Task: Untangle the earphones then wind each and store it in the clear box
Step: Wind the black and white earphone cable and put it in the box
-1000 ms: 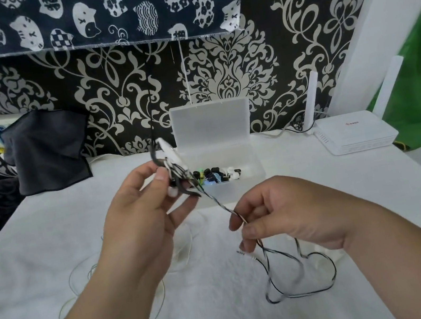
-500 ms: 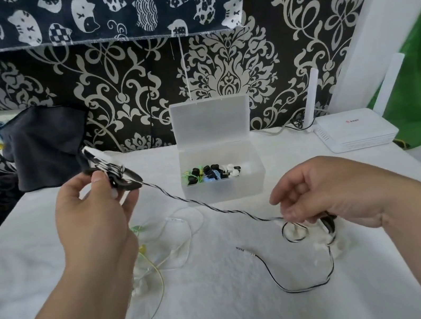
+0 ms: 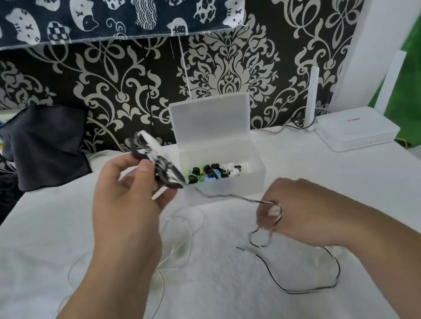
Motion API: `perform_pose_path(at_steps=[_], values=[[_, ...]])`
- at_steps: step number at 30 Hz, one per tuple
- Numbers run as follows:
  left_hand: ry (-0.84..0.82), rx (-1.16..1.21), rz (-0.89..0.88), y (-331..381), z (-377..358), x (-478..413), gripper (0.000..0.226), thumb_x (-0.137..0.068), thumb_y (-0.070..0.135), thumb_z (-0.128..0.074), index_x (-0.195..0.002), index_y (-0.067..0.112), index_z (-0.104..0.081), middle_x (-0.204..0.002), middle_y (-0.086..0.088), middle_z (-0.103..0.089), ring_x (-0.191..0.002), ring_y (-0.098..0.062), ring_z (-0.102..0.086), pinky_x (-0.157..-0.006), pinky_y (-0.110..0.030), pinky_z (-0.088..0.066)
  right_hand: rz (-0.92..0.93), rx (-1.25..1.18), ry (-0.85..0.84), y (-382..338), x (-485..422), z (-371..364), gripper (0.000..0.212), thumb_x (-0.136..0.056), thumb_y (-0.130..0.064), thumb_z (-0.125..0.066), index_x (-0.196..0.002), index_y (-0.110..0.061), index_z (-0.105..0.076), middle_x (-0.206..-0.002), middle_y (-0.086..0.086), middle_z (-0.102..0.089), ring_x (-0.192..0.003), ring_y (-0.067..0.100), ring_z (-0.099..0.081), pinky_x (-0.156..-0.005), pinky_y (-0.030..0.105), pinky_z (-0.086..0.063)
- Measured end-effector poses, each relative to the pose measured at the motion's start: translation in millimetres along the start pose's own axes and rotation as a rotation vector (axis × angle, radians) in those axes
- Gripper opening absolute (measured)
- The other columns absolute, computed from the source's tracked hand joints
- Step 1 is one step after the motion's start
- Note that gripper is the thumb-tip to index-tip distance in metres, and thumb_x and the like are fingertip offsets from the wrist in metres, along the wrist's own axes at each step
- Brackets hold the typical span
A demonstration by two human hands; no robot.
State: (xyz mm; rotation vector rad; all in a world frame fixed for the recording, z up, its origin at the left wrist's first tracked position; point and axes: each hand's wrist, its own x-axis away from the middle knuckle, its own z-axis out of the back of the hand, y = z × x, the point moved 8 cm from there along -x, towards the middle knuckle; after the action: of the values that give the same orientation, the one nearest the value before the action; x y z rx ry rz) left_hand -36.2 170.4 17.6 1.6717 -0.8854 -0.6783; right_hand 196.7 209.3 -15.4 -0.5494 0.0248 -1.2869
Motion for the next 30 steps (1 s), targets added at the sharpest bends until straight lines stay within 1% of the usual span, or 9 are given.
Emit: perform_pose_path(at_steps=[4, 7, 11, 14, 17, 20, 23, 28, 30], values=[[-0.177, -0.017, 0.006, -1, -24, 16, 0.009, -0.102, 0.007, -0.05, -0.1, 0.009, -0.059, -0.066, 0.003, -0.068, -0.061, -0.008, -0.066, -0.07, -0.034, -0.061, 0.043, -0.227, 0.357, -12, 5, 31, 0.052, -0.085, 0.008, -0.042, -0.11, -0.028, -0.069, -0.112, -0.011, -0.056, -0.095, 0.012, -0.059, -0.074, 0.022, -0.041], [-0.227, -0.033, 0.003, -2, -33, 23, 0.009, -0.101, 0.007, -0.05, -0.101, 0.008, -0.059, -0.073, -0.001, -0.069, -0.065, -0.01, -0.068, -0.071, -0.035, -0.061, 0.146, -0.439, 0.361, -25, 8, 36, 0.064, -0.074, 0.016, -0.04, -0.114, -0.027, -0.068, -0.112, -0.013, -0.068, -0.109, 0.003, -0.061, -0.093, 0.022, -0.046], [-0.243, -0.057, -0.008, -2, -36, 26, 0.008, -0.101, 0.007, -0.051, -0.101, 0.008, -0.059, -0.086, -0.011, -0.069, -0.073, -0.018, -0.071, -0.071, -0.034, -0.061, 0.221, -0.882, -0.124, -53, 10, -1, 0.039, -0.072, -0.007, -0.064, -0.108, -0.021, -0.072, -0.098, 0.004, -0.077, -0.1, 0.018, -0.07, -0.096, 0.035, -0.048], [-0.206, -0.102, -0.016, -3, -30, 23, 0.009, -0.1, 0.007, -0.053, -0.098, 0.012, -0.06, -0.086, -0.01, -0.069, -0.072, -0.015, -0.07, -0.07, -0.034, -0.06, 0.166, -0.822, -0.103, -53, 11, -9, 0.005, -0.088, -0.019, -0.073, -0.083, -0.017, -0.073, -0.063, 0.001, -0.066, -0.06, 0.021, -0.064, -0.087, 0.046, -0.054], [-0.181, -0.266, -0.078, -5, -24, 21, 0.011, -0.098, 0.009, -0.056, -0.096, 0.018, -0.061, -0.089, -0.004, -0.065, -0.072, -0.011, -0.068, -0.073, -0.037, -0.062, 0.162, -0.702, -0.089, -54, 14, -5, 0.028, -0.099, -0.026, -0.059, -0.079, -0.015, -0.074, -0.05, -0.006, -0.042, -0.052, 0.013, -0.042, -0.062, 0.036, -0.047], [-0.269, -0.516, -0.191, -5, -31, 25, 0.017, -0.096, 0.013, -0.061, -0.095, 0.031, -0.061, -0.095, 0.011, -0.067, -0.074, -0.009, -0.068, -0.073, -0.033, -0.059, 0.216, -0.768, -0.185, -61, 23, 4, 0.038, -0.101, -0.034, -0.054, -0.074, -0.013, -0.073, -0.05, -0.003, -0.039, -0.05, 0.014, -0.036, -0.054, 0.028, -0.039], [-0.325, -0.709, -0.231, -8, -35, 27, 0.02, -0.095, 0.016, -0.061, -0.095, 0.036, -0.058, -0.096, 0.02, -0.067, -0.076, -0.004, -0.065, -0.065, -0.023, -0.046, 0.227, -0.89, -0.195, -57, 28, 20, 0.032, -0.084, -0.04, -0.066, -0.069, -0.013, -0.072, -0.053, 0.001, -0.032, -0.049, 0.014, -0.025, -0.05, 0.027, -0.026], [-0.456, -0.762, -0.169, -15, -41, 30, 0.019, -0.095, 0.019, -0.061, -0.094, 0.038, -0.06, -0.097, 0.026, -0.067, -0.074, -0.006, -0.063, -0.059, -0.011, -0.041, 0.258, -0.684, 0.186, -32, 27, 63, 0.014, -0.083, -0.022, -0.076, -0.073, -0.014, -0.073, -0.051, -0.002, -0.049, -0.047, 0.006, -0.039, -0.049, 0.02, -0.035], [-0.526, -0.729, -0.15, -18, -47, 36, 0.021, -0.095, 0.017, -0.061, -0.094, 0.038, -0.062, -0.098, 0.024, -0.067, -0.072, -0.015, -0.063, -0.056, -0.016, -0.044, 0.294, -0.577, 0.36, -29, 30, 79, 0.011, -0.085, -0.018, -0.075, -0.074, -0.019, -0.075, -0.06, 0.006, -0.06, -0.051, 0.005, -0.046, -0.05, 0.013, -0.038]])
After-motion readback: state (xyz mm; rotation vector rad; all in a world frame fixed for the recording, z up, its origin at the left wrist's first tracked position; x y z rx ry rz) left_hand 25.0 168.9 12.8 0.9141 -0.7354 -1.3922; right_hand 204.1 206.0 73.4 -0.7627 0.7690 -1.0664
